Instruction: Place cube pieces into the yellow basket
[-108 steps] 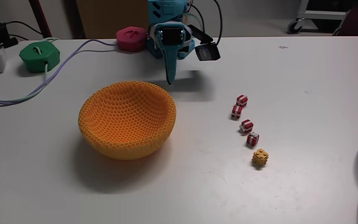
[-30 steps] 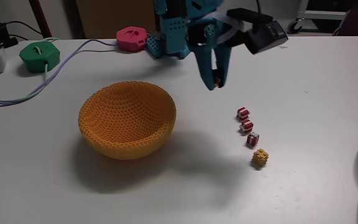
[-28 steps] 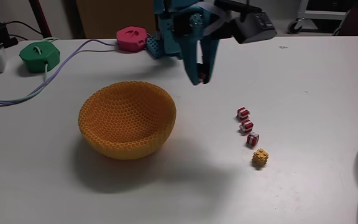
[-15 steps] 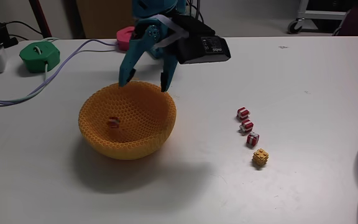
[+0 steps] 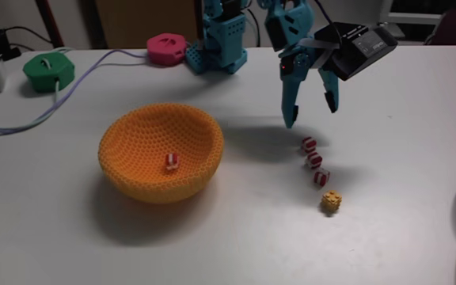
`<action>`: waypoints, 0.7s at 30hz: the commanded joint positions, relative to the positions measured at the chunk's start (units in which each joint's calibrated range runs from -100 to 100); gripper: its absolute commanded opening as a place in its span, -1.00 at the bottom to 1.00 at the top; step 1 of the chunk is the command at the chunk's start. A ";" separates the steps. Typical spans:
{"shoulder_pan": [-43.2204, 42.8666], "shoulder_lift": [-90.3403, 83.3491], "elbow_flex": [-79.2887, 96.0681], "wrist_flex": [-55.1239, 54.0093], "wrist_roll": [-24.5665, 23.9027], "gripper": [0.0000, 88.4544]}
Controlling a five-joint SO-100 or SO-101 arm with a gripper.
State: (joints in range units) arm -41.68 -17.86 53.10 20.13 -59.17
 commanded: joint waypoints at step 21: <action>13.91 12.74 -3.85 -16.48 10.11 -1.00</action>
State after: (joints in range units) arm -30.75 0.84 53.60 -2.16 -52.38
